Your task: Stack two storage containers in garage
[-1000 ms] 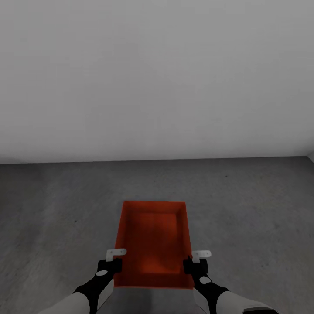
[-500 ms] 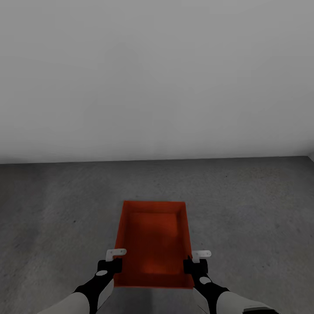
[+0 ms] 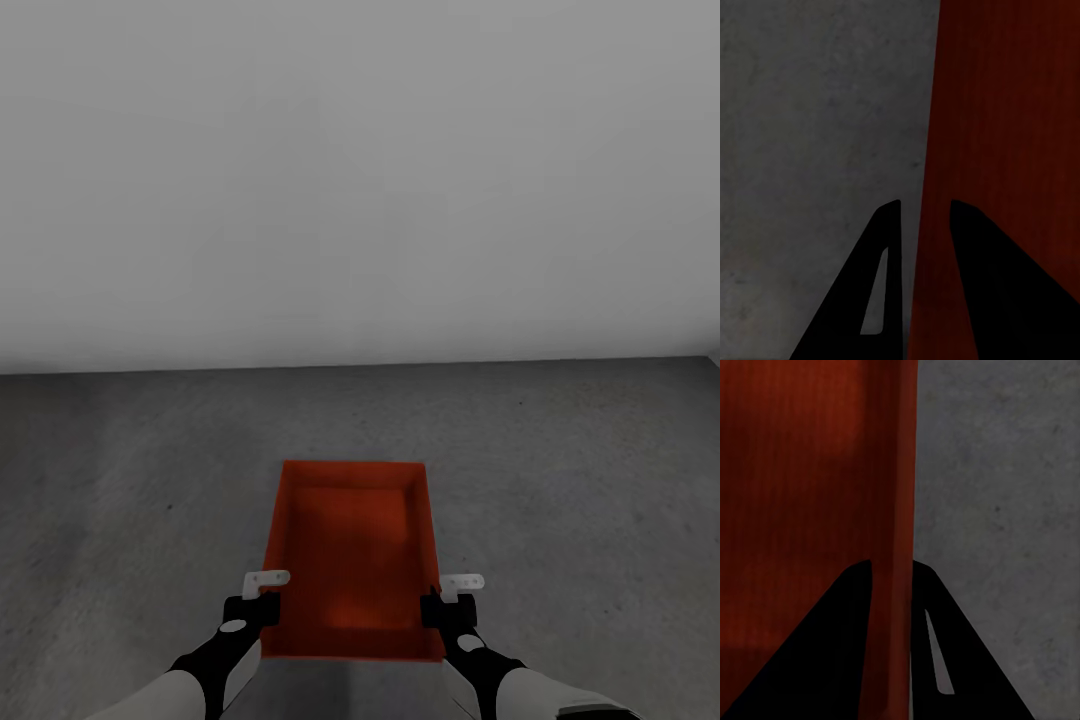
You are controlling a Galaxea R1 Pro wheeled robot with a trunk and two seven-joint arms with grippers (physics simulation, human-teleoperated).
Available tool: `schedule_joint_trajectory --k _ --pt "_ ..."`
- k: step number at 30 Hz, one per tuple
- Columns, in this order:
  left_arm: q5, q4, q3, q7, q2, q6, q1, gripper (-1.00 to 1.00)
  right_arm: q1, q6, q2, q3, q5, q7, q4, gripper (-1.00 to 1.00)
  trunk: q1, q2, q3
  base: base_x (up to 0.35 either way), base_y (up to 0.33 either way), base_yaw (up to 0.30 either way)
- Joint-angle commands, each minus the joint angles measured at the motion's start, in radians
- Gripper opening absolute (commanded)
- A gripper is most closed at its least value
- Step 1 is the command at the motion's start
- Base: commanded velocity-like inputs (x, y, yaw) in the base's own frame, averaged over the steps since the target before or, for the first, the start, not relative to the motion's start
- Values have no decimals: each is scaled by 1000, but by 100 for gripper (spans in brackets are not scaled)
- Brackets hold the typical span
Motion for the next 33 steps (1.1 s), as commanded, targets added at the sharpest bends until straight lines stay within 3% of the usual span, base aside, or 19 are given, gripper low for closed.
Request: schedule_joint_trajectory --k 1,19,33 --pt "3 3 19 11 0 -5 0 -100 -1 1 2 -47 30 -4 -2 -100 0 0 0 0 0 0" --pt "3 3 19 11 0 -5 0 -100 -1 0 1 -48 30 -4 -2 -100 0 0 0 0 0 0" --pt "3 3 19 11 0 -5 0 -100 -1 0 1 -48 29 -4 -2 -100 0 0 0 0 0 116"
